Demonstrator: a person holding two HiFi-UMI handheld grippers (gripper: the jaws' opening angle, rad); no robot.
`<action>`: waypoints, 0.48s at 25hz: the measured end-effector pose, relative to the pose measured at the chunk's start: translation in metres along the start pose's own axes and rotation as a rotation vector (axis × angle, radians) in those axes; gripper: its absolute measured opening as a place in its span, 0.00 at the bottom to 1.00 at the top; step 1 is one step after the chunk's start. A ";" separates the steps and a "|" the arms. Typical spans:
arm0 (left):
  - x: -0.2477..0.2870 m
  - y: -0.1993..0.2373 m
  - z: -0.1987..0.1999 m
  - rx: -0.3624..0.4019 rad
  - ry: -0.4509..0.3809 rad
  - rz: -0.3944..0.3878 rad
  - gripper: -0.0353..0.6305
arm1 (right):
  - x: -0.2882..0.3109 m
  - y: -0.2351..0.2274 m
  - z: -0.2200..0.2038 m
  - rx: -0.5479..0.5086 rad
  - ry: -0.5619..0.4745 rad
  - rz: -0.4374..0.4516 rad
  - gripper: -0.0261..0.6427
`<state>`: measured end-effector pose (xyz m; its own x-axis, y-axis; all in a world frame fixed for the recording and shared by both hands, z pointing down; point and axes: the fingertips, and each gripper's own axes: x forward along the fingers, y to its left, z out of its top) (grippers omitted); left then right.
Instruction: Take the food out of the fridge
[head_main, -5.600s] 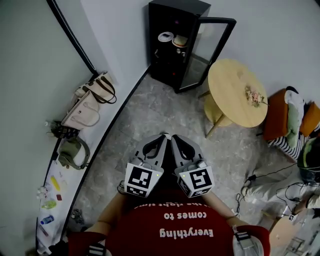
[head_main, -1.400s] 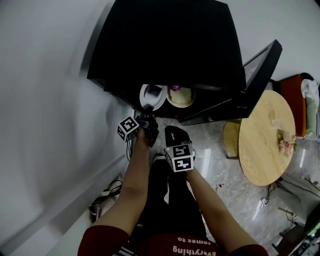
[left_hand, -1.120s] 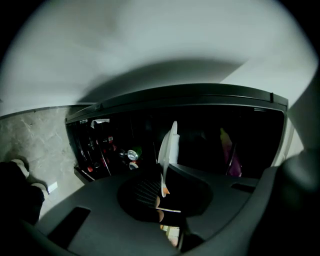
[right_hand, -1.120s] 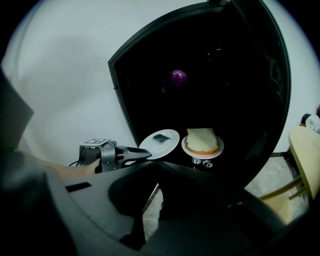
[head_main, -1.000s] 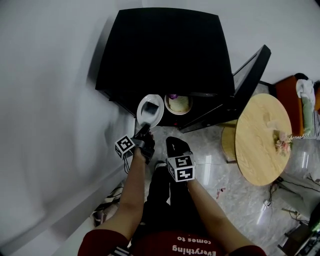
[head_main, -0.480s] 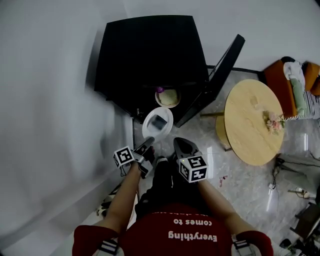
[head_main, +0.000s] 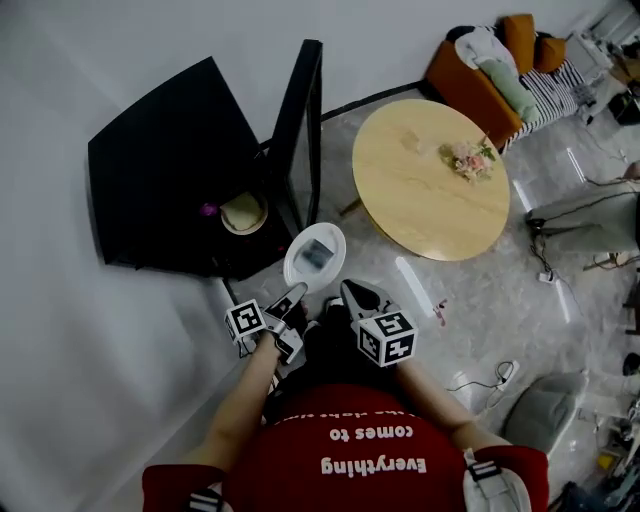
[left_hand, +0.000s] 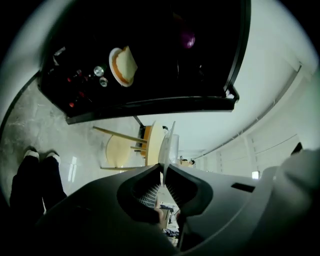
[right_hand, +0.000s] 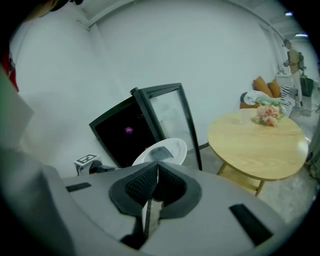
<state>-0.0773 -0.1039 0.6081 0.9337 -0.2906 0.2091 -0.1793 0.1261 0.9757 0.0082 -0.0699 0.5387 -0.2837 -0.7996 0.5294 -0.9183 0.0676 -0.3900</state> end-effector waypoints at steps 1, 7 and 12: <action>0.016 -0.001 -0.006 -0.004 0.027 0.005 0.10 | -0.009 -0.012 0.002 0.014 -0.017 -0.028 0.06; 0.115 0.001 -0.030 0.004 0.183 0.042 0.10 | -0.056 -0.083 0.004 0.137 -0.138 -0.229 0.06; 0.186 0.004 -0.053 0.033 0.273 0.094 0.10 | -0.085 -0.132 0.006 0.204 -0.207 -0.355 0.06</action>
<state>0.1119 -0.1074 0.6469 0.9606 -0.0129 0.2775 -0.2745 0.1079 0.9555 0.1556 -0.0144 0.5410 0.1191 -0.8559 0.5033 -0.8699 -0.3343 -0.3627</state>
